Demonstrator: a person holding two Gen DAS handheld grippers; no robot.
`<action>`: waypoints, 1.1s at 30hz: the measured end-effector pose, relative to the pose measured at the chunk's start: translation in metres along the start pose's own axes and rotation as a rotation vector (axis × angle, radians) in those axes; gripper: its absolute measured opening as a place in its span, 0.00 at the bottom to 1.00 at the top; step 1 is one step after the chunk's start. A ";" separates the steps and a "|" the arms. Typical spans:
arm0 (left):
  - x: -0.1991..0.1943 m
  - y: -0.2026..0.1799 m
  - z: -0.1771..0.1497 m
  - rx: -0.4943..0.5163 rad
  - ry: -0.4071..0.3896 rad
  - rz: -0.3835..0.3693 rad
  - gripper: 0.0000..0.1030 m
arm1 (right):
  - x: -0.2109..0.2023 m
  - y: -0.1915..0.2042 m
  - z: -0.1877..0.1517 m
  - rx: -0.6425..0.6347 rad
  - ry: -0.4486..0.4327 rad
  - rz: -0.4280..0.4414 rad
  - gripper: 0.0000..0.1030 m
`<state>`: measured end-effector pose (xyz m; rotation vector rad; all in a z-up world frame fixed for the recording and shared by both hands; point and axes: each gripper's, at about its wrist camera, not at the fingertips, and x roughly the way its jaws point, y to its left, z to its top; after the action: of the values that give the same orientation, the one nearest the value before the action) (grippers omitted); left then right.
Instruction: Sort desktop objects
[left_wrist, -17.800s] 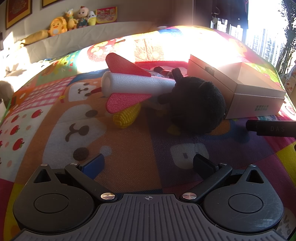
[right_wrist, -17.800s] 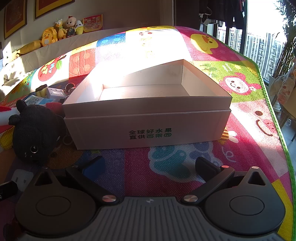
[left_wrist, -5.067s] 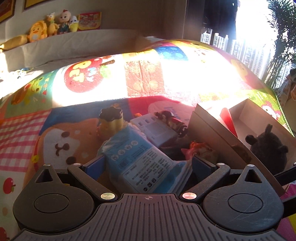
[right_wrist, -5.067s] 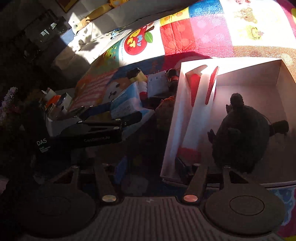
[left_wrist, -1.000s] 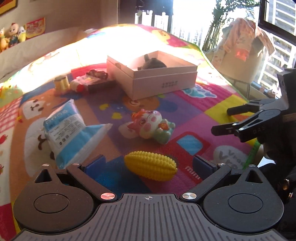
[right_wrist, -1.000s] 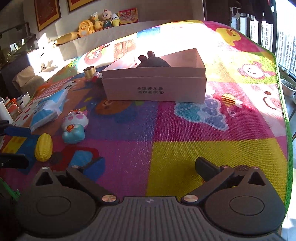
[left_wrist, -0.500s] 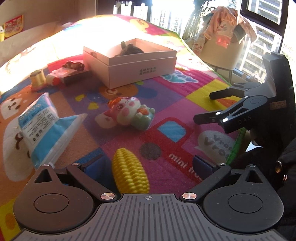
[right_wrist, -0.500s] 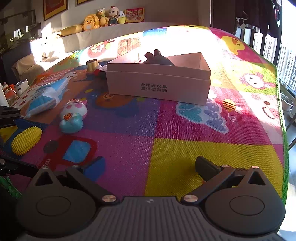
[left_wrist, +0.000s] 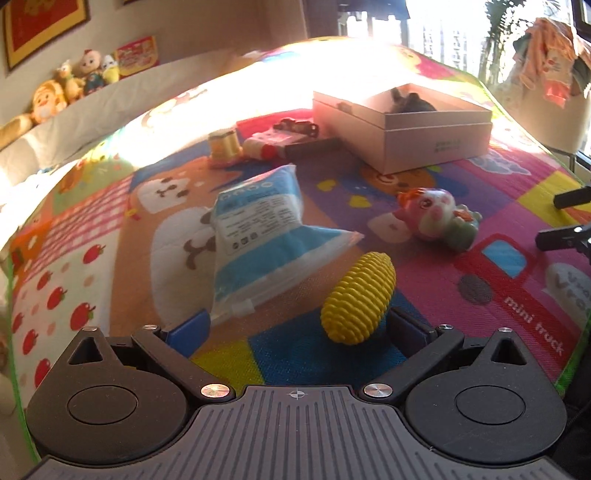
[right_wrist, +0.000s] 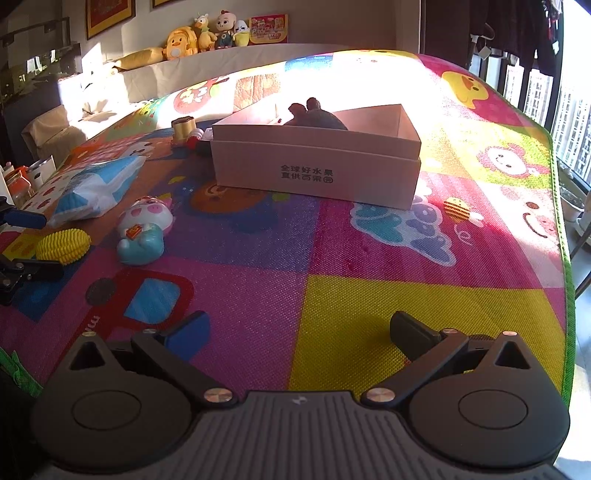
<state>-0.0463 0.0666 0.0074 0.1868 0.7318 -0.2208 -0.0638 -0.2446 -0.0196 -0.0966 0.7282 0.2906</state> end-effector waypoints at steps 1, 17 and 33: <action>0.001 0.004 0.000 -0.030 0.008 -0.009 1.00 | 0.000 0.000 0.001 -0.003 0.006 -0.001 1.00; -0.013 0.006 -0.004 -0.184 0.044 -0.032 1.00 | 0.056 0.092 0.076 -0.135 0.091 0.266 0.53; -0.016 -0.027 0.005 -0.119 0.034 -0.191 0.55 | 0.005 0.012 0.034 0.014 0.037 0.072 0.47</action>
<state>-0.0622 0.0412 0.0192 0.0066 0.7945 -0.3554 -0.0413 -0.2258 0.0025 -0.0626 0.7717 0.3530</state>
